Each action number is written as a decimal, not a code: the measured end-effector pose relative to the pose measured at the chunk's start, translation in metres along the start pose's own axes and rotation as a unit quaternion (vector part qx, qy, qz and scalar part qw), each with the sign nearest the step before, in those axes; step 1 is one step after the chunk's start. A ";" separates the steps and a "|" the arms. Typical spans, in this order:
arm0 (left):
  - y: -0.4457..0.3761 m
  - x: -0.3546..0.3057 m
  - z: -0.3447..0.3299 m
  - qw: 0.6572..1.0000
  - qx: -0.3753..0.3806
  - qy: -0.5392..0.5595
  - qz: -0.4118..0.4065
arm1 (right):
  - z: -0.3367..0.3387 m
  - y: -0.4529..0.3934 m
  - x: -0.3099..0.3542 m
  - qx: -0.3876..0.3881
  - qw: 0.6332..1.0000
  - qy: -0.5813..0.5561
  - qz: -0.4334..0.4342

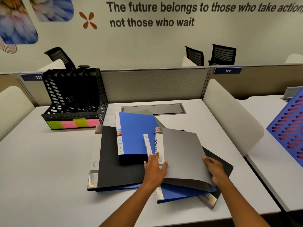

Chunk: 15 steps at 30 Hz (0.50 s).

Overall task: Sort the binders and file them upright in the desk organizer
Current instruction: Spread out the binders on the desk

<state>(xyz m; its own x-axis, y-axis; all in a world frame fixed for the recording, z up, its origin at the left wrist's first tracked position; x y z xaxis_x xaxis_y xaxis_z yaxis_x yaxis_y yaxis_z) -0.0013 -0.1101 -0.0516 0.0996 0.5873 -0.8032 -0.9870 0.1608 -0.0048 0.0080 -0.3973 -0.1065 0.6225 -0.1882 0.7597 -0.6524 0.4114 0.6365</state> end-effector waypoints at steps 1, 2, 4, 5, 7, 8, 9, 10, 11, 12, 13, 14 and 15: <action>-0.001 0.001 0.003 1.000 -0.014 0.022 0.004 | -0.004 0.001 -0.003 0.015 0.999 -0.026 -0.011; -0.001 0.001 0.007 0.998 -0.032 0.047 0.004 | -0.008 0.002 -0.006 0.029 0.998 -0.050 -0.023; -0.002 -0.001 0.016 0.994 -0.073 0.084 -0.004 | -0.017 0.002 -0.012 0.053 0.994 -0.088 -0.047; -0.002 -0.002 0.022 0.991 -0.091 0.094 -0.005 | -0.022 0.002 -0.014 0.064 0.992 -0.097 -0.057; -0.002 -0.001 0.033 0.987 -0.120 0.109 0.006 | -0.032 0.003 -0.015 0.083 0.989 -0.103 -0.070; -0.002 0.001 0.039 0.984 -0.131 0.121 0.020 | -0.037 0.005 -0.015 0.091 0.988 -0.104 -0.072; -0.002 0.005 0.044 0.979 -0.142 0.140 0.041 | -0.042 0.006 -0.014 0.097 0.987 -0.105 -0.069; -0.001 0.009 0.049 0.972 -0.154 0.163 0.069 | -0.048 0.008 -0.012 0.105 0.987 -0.105 -0.064; 0.000 0.015 0.053 0.963 -0.162 0.190 0.101 | -0.055 0.010 -0.011 0.112 0.987 -0.103 -0.060; 0.002 0.020 0.057 0.953 -0.166 0.218 0.130 | -0.061 0.013 -0.010 0.118 0.987 -0.098 -0.057; 0.004 0.024 0.060 0.944 -0.164 0.244 0.151 | -0.066 0.015 -0.010 0.121 0.987 -0.089 -0.054; 0.006 0.027 0.062 0.937 -0.159 0.265 0.164 | -0.069 0.018 -0.010 0.119 0.989 -0.077 -0.049; 0.009 0.031 0.066 0.931 -0.156 0.283 0.170 | -0.072 0.020 -0.009 0.110 0.992 -0.058 -0.037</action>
<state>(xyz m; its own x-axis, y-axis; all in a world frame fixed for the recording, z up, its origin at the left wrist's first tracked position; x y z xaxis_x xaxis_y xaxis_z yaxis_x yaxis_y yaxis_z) 0.0016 -0.0383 -0.0374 -0.2206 0.0366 -0.9747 -0.9467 -0.2487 0.2049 0.0204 -0.3230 -0.1104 0.6274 -0.3170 0.7113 -0.6927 0.1900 0.6957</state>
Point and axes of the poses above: each hand's wrist, its own y-axis away from the middle knuckle, its own z-axis out of the back of the hand, x = y × z, the point moved 6 cm from there along -y, towards the middle knuckle, and after that the axes turned 12 degrees about -z, right-handed, at the moved point
